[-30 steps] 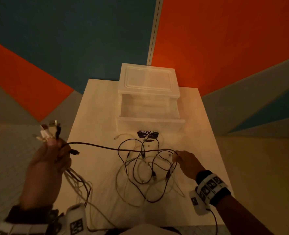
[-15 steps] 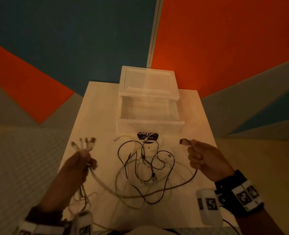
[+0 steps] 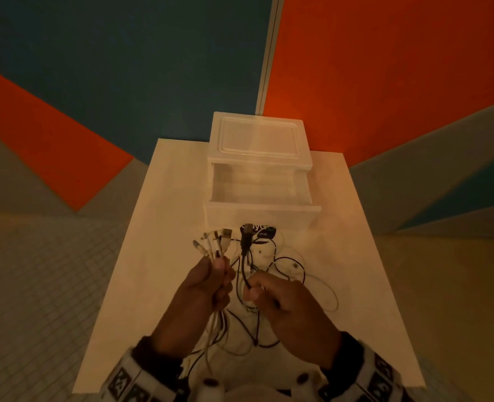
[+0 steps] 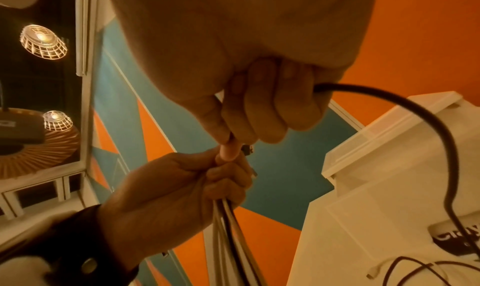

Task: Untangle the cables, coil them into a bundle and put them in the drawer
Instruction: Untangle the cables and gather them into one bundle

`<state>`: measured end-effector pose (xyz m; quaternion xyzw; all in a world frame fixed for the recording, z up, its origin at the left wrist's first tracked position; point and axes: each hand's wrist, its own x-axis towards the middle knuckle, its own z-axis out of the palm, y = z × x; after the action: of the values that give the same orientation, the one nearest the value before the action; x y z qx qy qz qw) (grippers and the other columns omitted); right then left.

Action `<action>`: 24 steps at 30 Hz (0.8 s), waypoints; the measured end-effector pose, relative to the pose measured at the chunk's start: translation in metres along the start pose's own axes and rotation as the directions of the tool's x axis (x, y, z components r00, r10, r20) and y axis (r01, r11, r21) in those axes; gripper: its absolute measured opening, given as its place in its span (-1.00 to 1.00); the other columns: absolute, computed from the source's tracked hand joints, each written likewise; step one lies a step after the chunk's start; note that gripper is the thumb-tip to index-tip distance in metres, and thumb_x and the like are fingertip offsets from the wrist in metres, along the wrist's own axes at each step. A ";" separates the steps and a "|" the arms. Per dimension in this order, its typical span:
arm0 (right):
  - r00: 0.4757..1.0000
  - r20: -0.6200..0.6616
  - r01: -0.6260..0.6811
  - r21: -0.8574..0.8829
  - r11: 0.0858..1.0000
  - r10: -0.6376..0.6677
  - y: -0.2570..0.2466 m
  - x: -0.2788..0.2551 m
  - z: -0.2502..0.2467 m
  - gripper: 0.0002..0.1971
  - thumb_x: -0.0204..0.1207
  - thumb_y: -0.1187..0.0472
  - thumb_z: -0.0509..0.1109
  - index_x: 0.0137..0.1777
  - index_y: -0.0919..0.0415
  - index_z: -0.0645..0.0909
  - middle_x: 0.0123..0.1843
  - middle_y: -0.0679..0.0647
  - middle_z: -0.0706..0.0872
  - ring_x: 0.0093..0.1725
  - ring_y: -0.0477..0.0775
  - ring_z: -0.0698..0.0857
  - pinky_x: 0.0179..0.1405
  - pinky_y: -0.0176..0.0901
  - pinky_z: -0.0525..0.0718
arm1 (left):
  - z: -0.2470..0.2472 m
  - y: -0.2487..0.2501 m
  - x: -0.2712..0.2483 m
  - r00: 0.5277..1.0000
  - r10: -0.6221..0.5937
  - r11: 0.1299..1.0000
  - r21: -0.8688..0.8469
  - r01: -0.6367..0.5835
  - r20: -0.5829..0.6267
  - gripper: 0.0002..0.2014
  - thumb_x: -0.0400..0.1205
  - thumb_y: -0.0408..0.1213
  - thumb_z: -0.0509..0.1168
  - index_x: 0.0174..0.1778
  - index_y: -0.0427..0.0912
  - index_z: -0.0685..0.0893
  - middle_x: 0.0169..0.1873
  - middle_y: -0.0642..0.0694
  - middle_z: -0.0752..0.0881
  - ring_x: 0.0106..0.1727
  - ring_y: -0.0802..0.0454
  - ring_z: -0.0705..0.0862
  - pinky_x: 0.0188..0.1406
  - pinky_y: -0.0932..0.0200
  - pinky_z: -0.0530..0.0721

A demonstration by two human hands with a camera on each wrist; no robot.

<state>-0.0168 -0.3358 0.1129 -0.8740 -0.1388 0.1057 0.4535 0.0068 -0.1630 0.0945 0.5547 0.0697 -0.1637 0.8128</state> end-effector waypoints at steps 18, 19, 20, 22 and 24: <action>0.998 0.040 0.063 -0.185 0.981 -0.057 -0.013 0.000 -0.001 -0.80 0.62 0.04 0.20 -0.13 -0.02 0.64 -0.53 0.00 0.56 -0.55 0.06 0.49 -0.54 -0.21 0.40 | 0.013 -0.011 -0.009 0.995 -0.018 0.995 0.104 0.008 0.099 -0.59 0.62 -0.01 0.13 0.12 -0.24 0.68 -0.22 -0.05 0.71 -0.19 0.10 0.65 -0.14 0.17 0.61; 0.998 0.035 0.065 -0.171 0.983 -0.059 -0.013 0.000 -0.001 -0.80 0.62 0.05 0.21 -0.14 -0.01 0.64 -0.52 0.02 0.59 -0.56 0.08 0.50 -0.54 -0.17 0.42 | 0.012 -0.012 -0.009 0.995 -0.031 0.997 0.073 0.024 0.097 -0.58 0.66 0.01 0.13 0.14 -0.25 0.69 -0.23 -0.05 0.72 -0.21 0.09 0.65 -0.13 0.11 0.57; 0.998 0.026 0.060 -0.147 0.987 -0.057 -0.013 0.000 0.000 -0.81 0.62 0.06 0.22 -0.16 0.00 0.64 -0.53 0.02 0.59 -0.57 0.07 0.48 -0.55 -0.18 0.39 | 0.011 -0.012 -0.009 0.994 -0.038 0.999 0.029 0.035 0.104 -0.57 0.70 0.03 0.13 0.14 -0.26 0.69 -0.24 -0.06 0.71 -0.23 0.07 0.63 -0.14 0.07 0.53; 0.999 0.003 0.040 -0.091 0.995 -0.040 -0.010 0.000 0.001 -0.79 0.62 0.09 0.23 -0.22 0.01 0.62 -0.58 -0.04 0.51 -0.61 0.02 0.43 -0.56 -0.27 0.29 | 0.008 -0.012 -0.008 0.992 -0.025 0.998 -0.060 0.032 0.123 -0.56 0.67 0.00 0.13 0.10 -0.30 0.71 -0.27 -0.11 0.64 -0.28 0.03 0.57 -0.20 0.07 0.47; 1.000 0.011 0.012 -0.040 0.999 -0.011 -0.009 0.001 0.002 -0.78 0.64 0.11 0.23 -0.22 0.02 0.63 -0.60 -0.06 0.45 -0.61 -0.01 0.38 -0.54 -0.29 0.24 | 0.008 -0.011 -0.006 0.989 0.003 0.993 -0.120 0.015 0.148 -0.60 0.63 -0.05 0.11 0.00 -0.32 0.69 -0.30 -0.14 0.57 -0.33 0.03 0.53 -0.30 0.14 0.47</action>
<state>-0.0180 -0.3288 0.1194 -0.8815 -0.1483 0.1049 0.4359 -0.0026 -0.1726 0.0898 0.4904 0.0208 -0.2024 0.8474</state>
